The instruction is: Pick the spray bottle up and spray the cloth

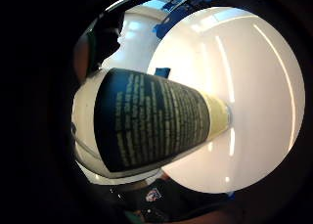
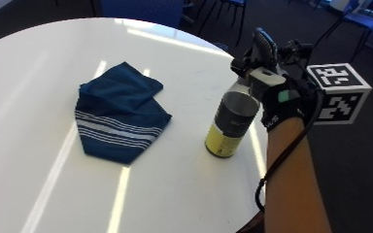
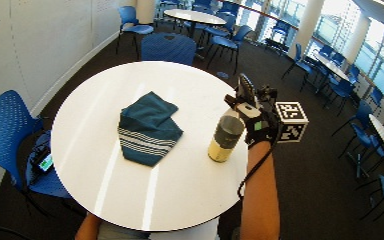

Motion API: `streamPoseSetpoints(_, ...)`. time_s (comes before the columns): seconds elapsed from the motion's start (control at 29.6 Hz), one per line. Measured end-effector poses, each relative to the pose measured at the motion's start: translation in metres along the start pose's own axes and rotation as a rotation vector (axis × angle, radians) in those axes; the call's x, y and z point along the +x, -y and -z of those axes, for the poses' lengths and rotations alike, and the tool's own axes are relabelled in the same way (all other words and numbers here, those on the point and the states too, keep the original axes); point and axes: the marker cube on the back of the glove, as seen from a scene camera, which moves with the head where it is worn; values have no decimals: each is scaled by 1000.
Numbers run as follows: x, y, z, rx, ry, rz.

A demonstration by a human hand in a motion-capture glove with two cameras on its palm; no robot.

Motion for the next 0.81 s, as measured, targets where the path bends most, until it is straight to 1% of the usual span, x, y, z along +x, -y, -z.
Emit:
streamPoseSetpoints(0.2,-2,6,-1,-45,44,-31)
streamPoseSetpoints(0.34,-2,11,-2,-40,41,-36)
streamPoseSetpoints(0.81,0,13,-7,-28,-18,32)
